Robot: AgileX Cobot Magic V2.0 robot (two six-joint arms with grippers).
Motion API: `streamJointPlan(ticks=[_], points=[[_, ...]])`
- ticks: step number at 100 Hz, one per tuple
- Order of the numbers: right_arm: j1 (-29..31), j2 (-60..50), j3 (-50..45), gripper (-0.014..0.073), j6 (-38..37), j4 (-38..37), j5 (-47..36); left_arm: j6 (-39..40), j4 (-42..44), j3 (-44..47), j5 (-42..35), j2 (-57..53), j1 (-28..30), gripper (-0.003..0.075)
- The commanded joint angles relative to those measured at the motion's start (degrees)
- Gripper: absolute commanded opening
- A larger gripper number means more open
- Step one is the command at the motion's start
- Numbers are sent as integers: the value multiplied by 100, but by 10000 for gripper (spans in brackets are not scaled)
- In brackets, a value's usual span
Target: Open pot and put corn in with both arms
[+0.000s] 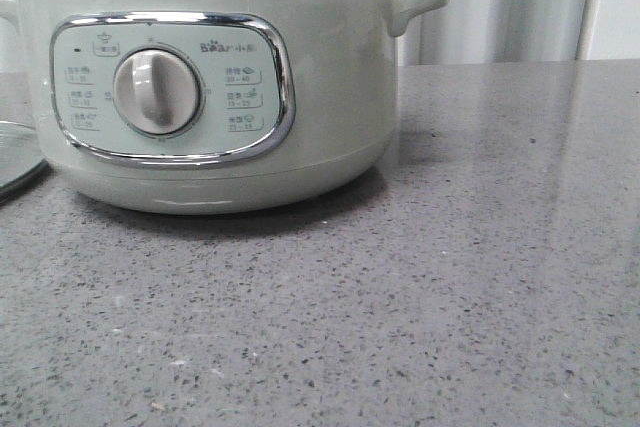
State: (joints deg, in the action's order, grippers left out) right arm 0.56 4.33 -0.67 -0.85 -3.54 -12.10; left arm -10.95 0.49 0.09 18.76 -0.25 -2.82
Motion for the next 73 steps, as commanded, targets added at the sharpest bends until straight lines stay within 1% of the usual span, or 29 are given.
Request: streamJointPlan(ticks=[1, 8, 9, 10, 16, 17, 26, 73], points=[[337, -241, -114, -74, -74, -143, 381, 10, -49, 43, -240, -189, 16, -20], [426, -562, -114, -74, -74, -143, 1281, 10, -49, 43, -240, -189, 16, -20], [426, -596, -114, -74, -74, -143, 1281, 10, -49, 43, -240, -189, 16, -20], [426, -645, -114, -74, -64, -143, 1530, 10, -49, 43, -240, -189, 16, -20], [426, -581, -114, -74, -65, -143, 1972, 10, -49, 43, -240, -189, 16, -20], [426, -584, -114, -74, -65, -143, 2167, 10, -49, 43, -240, -189, 16, -20], [426, -608, -114, -74, -65, -128, 2958, 10, -49, 43, -240, -189, 16, -20], [426, -608, -114, -74, -65, -141, 2949, 10, -49, 43, -240, -189, 16, -20]])
